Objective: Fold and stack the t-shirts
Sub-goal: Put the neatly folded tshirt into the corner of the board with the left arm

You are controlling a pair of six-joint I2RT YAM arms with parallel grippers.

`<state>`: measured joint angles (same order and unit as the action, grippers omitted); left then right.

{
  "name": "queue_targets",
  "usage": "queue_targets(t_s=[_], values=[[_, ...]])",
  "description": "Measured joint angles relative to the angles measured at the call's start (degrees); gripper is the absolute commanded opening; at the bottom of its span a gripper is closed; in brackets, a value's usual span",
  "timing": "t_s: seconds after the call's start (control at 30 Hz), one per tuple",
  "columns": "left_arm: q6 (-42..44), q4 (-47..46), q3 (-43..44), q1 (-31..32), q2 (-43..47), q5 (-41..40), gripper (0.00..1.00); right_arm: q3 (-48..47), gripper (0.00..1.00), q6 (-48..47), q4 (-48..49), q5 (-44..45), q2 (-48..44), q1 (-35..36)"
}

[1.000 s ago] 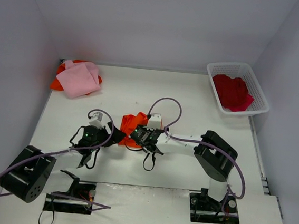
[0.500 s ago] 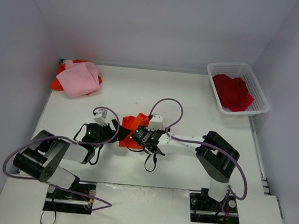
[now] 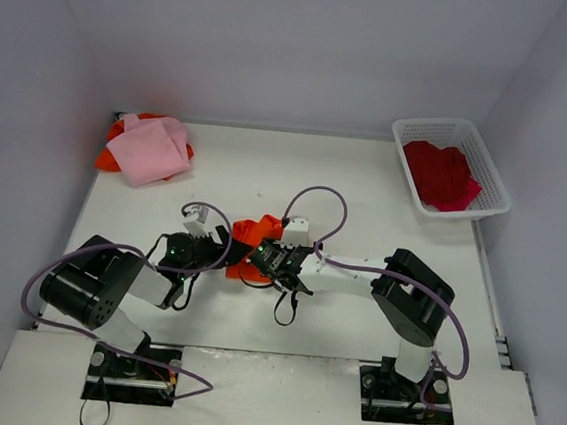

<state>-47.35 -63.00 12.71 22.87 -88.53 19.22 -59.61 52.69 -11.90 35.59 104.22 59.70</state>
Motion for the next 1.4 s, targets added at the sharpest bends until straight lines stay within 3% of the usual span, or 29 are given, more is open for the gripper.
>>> queue_targets(t_s=[0.57,1.0,1.4], values=[[0.72,-3.78,3.56,7.13,-6.56,-1.64,0.66,0.00,1.00,-0.22,-0.33,0.20,0.00,0.00],[0.66,-5.25,6.75,10.10,-11.43,-4.55,0.44,0.11,1.00,-0.26,-1.27,0.24,-0.37,-0.07],[0.00,-5.88,8.11,12.24,-14.23,-6.69,0.01,1.05,1.00,0.00,-0.85,0.26,-0.94,-0.15]])
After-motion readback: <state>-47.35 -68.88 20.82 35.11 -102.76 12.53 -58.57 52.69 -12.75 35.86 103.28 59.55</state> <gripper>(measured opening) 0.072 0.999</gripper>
